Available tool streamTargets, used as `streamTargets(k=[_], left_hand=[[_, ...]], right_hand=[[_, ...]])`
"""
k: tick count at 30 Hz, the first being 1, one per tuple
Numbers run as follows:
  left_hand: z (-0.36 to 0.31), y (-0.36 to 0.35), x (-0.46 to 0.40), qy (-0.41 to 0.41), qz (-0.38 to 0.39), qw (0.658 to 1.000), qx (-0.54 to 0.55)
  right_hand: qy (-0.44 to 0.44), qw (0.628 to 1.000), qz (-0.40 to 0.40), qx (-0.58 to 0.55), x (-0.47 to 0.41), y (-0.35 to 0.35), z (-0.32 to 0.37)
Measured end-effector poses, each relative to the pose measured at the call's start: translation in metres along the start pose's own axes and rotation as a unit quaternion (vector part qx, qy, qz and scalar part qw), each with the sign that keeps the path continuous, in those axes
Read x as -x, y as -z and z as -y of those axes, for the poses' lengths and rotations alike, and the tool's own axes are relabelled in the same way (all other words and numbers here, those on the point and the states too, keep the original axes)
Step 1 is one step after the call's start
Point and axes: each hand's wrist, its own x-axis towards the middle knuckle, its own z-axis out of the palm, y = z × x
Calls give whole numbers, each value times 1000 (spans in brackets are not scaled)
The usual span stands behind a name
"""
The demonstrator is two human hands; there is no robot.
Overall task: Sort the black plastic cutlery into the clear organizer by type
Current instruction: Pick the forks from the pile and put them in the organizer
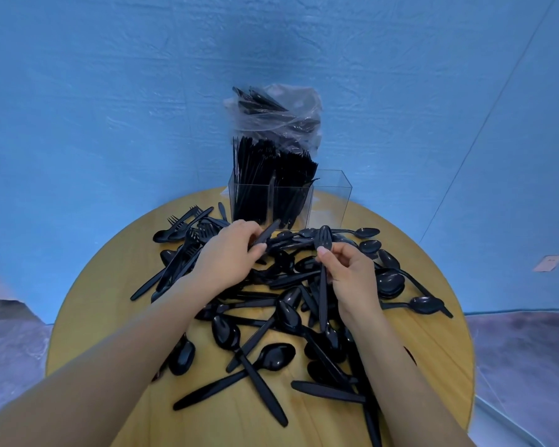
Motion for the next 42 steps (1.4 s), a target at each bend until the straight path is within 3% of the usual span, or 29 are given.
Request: streamTargets(k=[5,9,17,23,26,30,36,38,42], left_hand=[[7,2,4,32,-26,997,61],[3,11,19,9,-63,992,112],[-8,13,55,-3,69,958,277],[8,23,71,54,7,949,310],[22,30,84,82,-77,945,308],[45,34,99,120,-183,928,302],[64,27,101,149,-246,910,297],[69,21,100,153,-257,910,285],[75,12,99,142,-269,916,263]], right_hand=[[1,1000,10,-4,2,1,4],[21,998,53,-21,8,-5,18],[11,985,169,-32,28,-45,40],[60,974,198,94,33,-55,39],[101,943,180,260,31,-50,28],[125,858,228,443,26,-51,17],[172,743,273,587,12,-73,21],[190,730,281,593,7,-76,22],[214,753,261,565,-3,-71,20]])
